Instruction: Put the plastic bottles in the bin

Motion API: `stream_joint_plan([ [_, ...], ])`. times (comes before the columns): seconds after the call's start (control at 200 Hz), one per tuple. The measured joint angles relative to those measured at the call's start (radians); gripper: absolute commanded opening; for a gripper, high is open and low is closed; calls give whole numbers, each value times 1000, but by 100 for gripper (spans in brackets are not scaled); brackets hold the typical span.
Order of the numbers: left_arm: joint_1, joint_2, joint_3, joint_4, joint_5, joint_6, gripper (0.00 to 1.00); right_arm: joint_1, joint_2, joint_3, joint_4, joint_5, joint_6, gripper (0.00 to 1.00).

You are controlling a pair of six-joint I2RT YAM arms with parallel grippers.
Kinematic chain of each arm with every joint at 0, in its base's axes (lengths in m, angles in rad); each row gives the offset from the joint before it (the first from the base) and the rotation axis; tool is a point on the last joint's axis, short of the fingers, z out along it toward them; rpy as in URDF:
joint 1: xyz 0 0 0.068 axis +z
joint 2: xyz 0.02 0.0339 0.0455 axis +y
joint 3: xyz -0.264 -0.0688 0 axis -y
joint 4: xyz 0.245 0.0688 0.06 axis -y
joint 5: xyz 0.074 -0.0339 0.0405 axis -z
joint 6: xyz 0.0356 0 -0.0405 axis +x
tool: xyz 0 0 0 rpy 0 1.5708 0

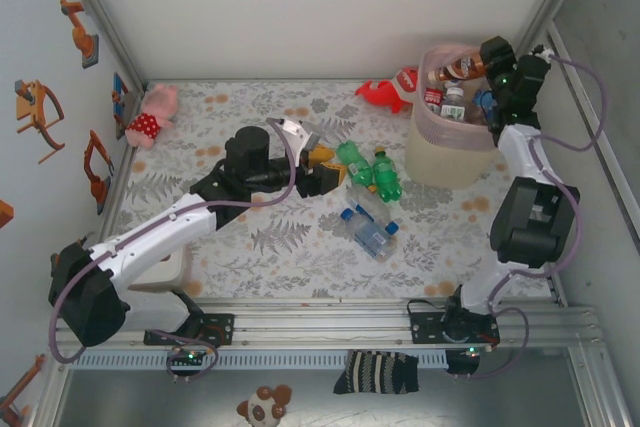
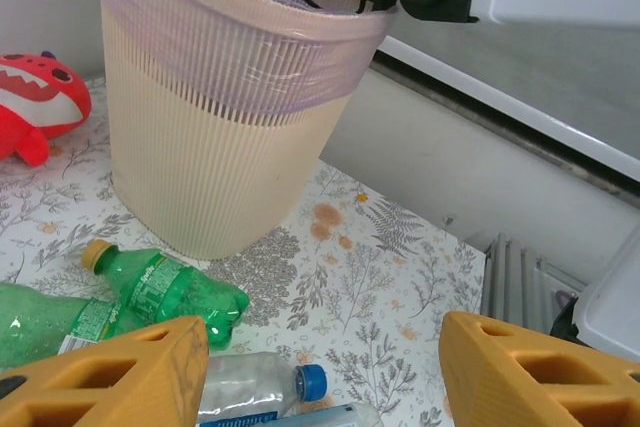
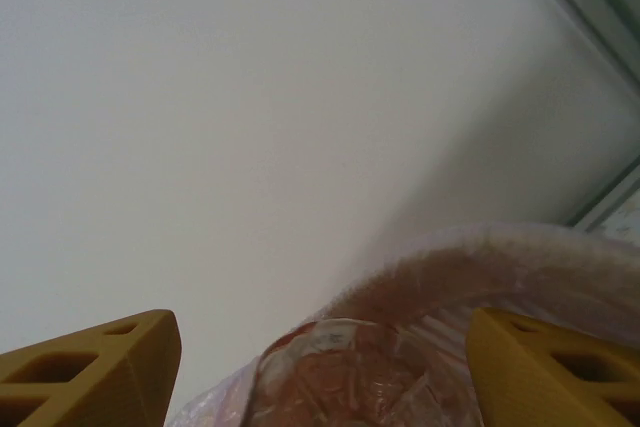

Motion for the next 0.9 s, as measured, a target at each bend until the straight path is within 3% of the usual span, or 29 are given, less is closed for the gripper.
stream_joint_plan([
  [0.2,0,-20,0,0,0,0,62,-34,-97,13,-107,35,-113,76],
  [0.381,0,-27,0,0,0,0,61,-50,-119,45,-160,31,-189,68],
  [0.596,0,-28,0,-1,0,0,61,-50,-43,173,-233,-139,-225,52],
  [0.756,0,-28,0,-1,1,0,61,-44,82,279,-243,-298,-202,48],
  [0.901,0,-28,0,0,2,-3,61,-33,154,280,-262,-354,-191,47],
])
